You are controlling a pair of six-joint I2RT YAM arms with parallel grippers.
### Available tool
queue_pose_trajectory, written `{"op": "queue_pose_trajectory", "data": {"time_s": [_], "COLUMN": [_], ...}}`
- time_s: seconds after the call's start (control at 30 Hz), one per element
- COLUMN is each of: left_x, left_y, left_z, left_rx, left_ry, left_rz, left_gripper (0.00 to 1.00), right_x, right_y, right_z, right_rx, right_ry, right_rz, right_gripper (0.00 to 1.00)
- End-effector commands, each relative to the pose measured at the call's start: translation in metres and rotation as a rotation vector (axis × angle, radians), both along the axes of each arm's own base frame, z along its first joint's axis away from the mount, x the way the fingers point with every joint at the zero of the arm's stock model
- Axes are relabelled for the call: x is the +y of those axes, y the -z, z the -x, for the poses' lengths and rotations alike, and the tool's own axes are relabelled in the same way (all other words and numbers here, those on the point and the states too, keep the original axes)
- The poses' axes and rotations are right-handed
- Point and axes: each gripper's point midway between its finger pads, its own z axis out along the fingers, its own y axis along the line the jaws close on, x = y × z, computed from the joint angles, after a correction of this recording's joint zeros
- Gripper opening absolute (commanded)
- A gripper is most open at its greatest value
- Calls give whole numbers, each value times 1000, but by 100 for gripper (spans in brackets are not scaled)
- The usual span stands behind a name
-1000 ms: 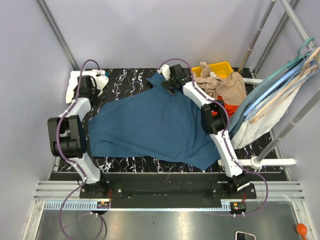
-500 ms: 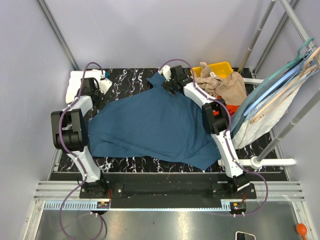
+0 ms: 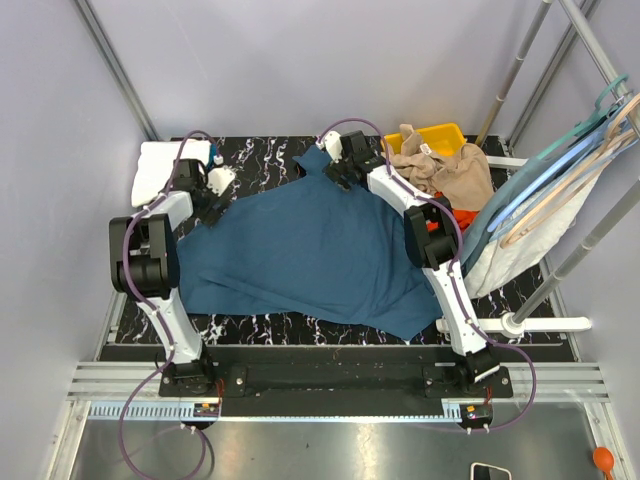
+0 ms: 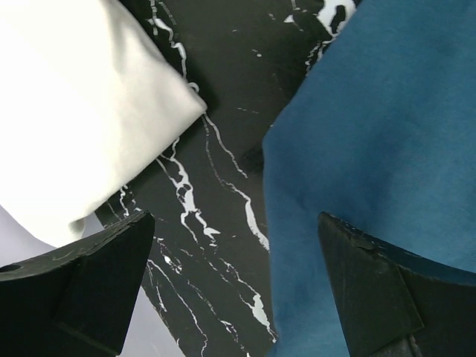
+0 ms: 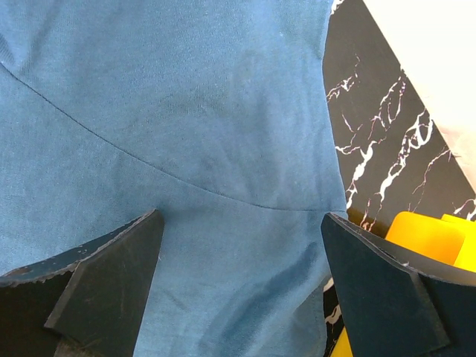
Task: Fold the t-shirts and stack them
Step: Flatten the tshirt out
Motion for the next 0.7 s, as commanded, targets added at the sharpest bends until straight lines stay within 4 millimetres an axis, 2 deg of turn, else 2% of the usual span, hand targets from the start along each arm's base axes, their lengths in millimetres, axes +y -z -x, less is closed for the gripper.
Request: {"op": "queue_pose_trajectory", "data": {"time_s": [0.0, 0.2, 0.23, 0.4, 0.67], "left_x": [-1, 9, 12, 25, 45], "left_y": [6, 14, 14, 17, 8], "left_z": [-5, -3, -2, -1, -19], "left_rx": [3, 24, 24, 14, -46], "left_ry": [29, 23, 18, 18, -26], "left_rz": [-26, -84, -97, -194, -307], "left_gripper": [97, 96, 96, 95, 95], "right_x": [-3, -4, -6, -15, -26], "right_y": [35, 32, 36, 27, 32], "right_z": [31, 33, 35, 32, 38], "right_rx": [139, 130, 137, 89, 78], "right_ry": [-35, -38, -37, -30, -23], "right_rz": [63, 67, 74, 115, 165], "right_gripper": [100, 100, 100, 100, 100]}}
